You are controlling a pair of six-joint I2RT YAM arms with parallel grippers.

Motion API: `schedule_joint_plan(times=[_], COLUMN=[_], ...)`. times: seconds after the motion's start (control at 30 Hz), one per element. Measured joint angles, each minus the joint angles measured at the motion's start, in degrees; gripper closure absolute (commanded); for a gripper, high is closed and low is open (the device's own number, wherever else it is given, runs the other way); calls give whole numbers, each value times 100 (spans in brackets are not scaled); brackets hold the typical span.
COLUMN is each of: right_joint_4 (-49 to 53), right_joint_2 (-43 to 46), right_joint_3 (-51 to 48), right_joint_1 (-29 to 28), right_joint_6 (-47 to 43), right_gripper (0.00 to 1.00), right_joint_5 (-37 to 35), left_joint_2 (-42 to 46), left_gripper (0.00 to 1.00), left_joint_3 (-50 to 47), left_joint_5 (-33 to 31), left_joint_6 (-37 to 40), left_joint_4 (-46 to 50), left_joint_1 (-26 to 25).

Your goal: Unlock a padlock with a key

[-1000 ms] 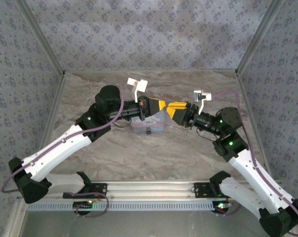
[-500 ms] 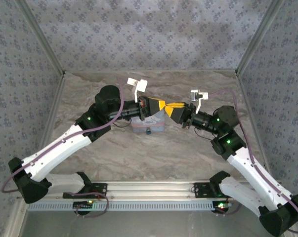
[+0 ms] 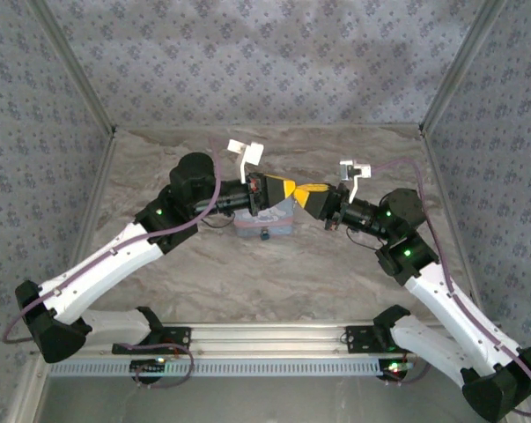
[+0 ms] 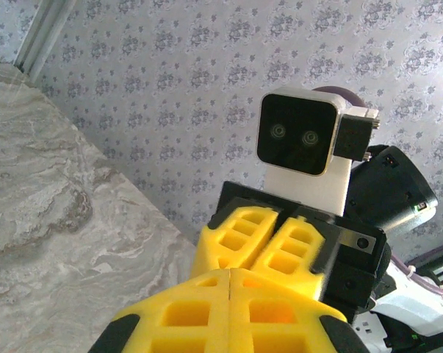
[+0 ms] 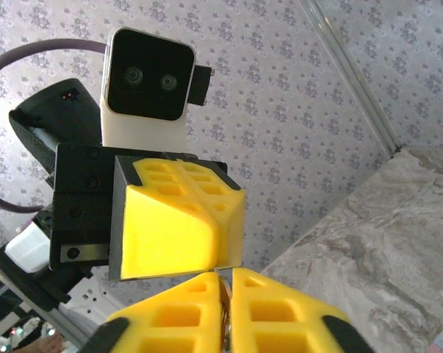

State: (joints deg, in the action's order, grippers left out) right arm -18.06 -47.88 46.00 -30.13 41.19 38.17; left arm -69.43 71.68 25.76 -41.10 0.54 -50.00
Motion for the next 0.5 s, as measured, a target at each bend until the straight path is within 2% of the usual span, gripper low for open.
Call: schedule_joint_plan(times=[0.5], right_joint_4=[304], right_joint_2=[68], right_joint_3=[0], right_joint_1=[-98], right_joint_6=[-240], right_gripper=[100], right_joint_5=[-118], left_joint_2=[0], left_gripper=[100], left_joint_3=[-2], left_joint_5=[-2], left_joint_6=[7], left_joint_4=[138], left_joint_1=[-2])
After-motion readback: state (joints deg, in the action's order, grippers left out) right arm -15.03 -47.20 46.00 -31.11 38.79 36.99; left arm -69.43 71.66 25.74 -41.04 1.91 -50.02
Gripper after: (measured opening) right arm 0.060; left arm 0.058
